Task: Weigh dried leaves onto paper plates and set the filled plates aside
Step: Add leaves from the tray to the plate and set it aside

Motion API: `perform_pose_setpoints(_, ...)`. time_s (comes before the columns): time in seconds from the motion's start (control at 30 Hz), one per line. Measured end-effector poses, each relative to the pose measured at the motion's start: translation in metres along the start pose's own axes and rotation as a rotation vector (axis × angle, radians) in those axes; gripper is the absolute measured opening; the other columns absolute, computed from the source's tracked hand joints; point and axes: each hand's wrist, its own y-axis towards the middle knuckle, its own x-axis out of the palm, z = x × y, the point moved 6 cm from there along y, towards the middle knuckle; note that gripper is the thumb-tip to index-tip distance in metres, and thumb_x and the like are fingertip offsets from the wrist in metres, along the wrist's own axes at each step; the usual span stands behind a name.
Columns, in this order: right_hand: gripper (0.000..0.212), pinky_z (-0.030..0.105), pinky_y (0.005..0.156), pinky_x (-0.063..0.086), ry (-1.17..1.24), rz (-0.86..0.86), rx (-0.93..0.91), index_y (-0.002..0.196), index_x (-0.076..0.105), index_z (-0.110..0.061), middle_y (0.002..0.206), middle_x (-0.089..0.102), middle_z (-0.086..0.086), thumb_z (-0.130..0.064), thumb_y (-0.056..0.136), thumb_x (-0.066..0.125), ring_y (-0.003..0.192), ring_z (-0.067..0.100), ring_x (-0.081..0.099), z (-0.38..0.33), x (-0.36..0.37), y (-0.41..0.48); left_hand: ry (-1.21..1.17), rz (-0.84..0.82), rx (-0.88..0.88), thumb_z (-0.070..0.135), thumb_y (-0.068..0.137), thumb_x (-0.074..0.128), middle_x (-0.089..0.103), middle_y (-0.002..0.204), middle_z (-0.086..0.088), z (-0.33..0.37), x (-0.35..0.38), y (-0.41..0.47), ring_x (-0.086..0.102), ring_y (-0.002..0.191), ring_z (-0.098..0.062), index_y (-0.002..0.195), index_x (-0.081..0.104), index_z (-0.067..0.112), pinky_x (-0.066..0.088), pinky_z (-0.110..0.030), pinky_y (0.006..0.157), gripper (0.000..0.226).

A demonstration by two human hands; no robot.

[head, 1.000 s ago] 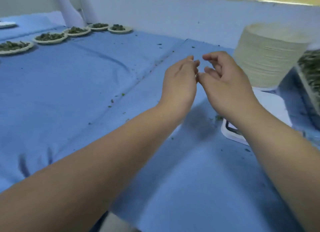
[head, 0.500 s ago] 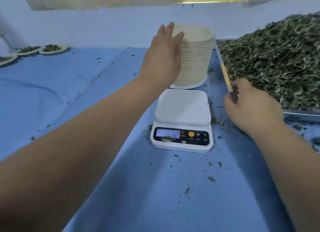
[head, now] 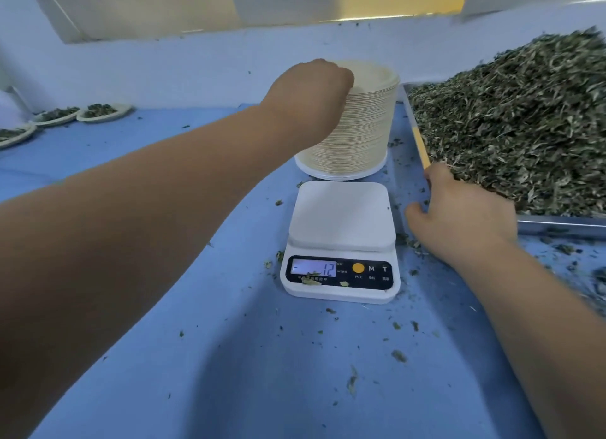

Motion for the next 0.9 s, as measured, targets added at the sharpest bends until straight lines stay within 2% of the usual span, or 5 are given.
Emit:
perform_pose_setpoints(0.23,0.041,0.024,0.049,0.027,0.004,0.017,-0.019,0.126,0.045,-0.016,0.053,0.049,0.000,-0.035,0.091,0.052,0.044,0.020,0.045,0.000,0.001,0.001,0.151,0.033,0.177,-0.005,0.090,0.046,0.028,0.066,-0.006,0.008,-0.008,0.000,0.027,0.052,-0.024,0.096,0.035,0.010,0.015,-0.033,0.049,0.020)
perform_pose_setpoints(0.37,0.042,0.022,0.049,0.027,0.006,0.019,-0.032,0.127,0.045,-0.016,0.053,0.049,-0.001,-0.034,0.090,0.053,0.043,0.019,0.044,0.000,0.001,0.000,0.188,0.088,0.236,-0.010,0.082,0.047,0.031,0.066,-0.004,0.016,-0.009,0.000,0.028,0.050,-0.025,0.120,0.038,0.010,0.016,-0.032,0.049,0.043)
perform_pose_setpoints(0.5,0.042,0.021,0.048,0.026,0.006,0.030,-0.032,0.126,0.046,-0.017,0.052,0.048,-0.003,-0.034,0.089,0.053,0.042,0.018,0.043,0.002,0.000,0.000,0.187,0.132,0.216,-0.011,0.077,0.048,0.034,0.071,-0.002,0.017,-0.013,0.003,0.031,0.054,-0.024,0.121,0.040,0.009,0.023,-0.038,0.060,0.049)
perform_pose_setpoints(0.7,0.040,0.021,0.049,0.025,0.013,0.037,-0.024,0.124,0.047,-0.018,0.053,0.048,-0.004,-0.033,0.087,0.053,0.043,0.017,0.042,0.003,0.000,0.000,-0.306,0.202,-0.140,-0.007,0.073,0.042,0.066,0.107,-0.005,-0.015,-0.009,0.001,0.058,0.101,-0.031,0.113,0.064,0.013,0.046,-0.043,0.091,0.049)
perform_pose_setpoints(0.9,0.039,0.021,0.049,0.025,0.001,0.020,-0.012,0.123,0.046,-0.019,0.053,0.048,-0.004,-0.035,0.087,0.051,0.044,0.015,0.041,0.002,0.000,0.001,-0.437,0.301,-0.237,-0.002,0.069,0.039,0.059,0.090,-0.002,-0.021,-0.014,0.004,0.057,0.092,-0.028,0.085,0.058,0.014,0.042,-0.036,0.076,0.029)
